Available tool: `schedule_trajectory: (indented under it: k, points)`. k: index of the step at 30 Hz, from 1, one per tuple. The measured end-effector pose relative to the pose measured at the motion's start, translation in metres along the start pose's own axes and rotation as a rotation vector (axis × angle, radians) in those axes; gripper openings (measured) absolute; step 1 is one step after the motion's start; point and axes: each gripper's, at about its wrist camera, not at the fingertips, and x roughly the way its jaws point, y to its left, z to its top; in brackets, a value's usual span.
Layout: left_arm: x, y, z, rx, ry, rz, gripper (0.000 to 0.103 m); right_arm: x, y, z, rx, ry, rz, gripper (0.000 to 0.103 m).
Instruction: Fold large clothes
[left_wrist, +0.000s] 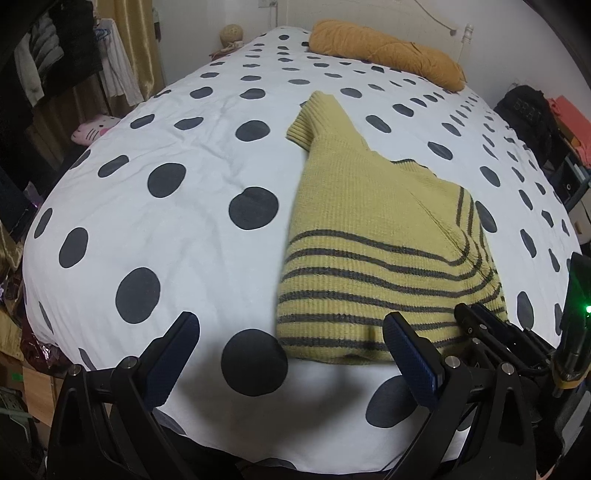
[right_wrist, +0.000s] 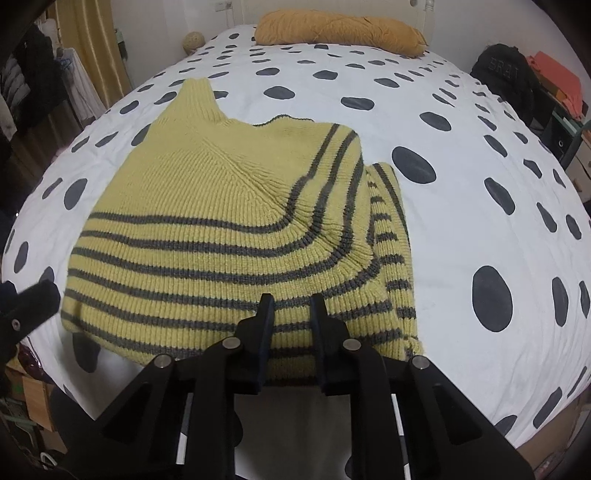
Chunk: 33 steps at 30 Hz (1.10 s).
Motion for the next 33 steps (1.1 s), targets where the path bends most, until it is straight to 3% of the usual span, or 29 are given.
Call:
schedule_trajectory:
  k: [4,10,15,26,33]
  points:
    - [0.0,-0.006,-0.001,0.02,-0.004,-0.005,0.1,-0.02,-0.004,-0.001,0.047,-0.026,0.044,0.019]
    - [0.003,-0.012,-0.002,0.032,0.013,-0.022,0.1,-0.002,-0.008,-0.006,0.029,0.011,0.027,0.019]
    - [0.0,-0.01,-0.005,0.032,0.012,-0.024,0.1,-0.016,-0.007,-0.006,0.047,-0.005,0.03,0.02]
    - [-0.02,-0.017,-0.023,0.053,0.006,-0.05,0.1,-0.069,-0.009,-0.023,0.081,-0.031,-0.004,0.037]
    - [-0.031,-0.019,-0.034,0.06,0.004,-0.056,0.1,-0.08,-0.008,-0.033,0.068,-0.027,-0.041,0.047]
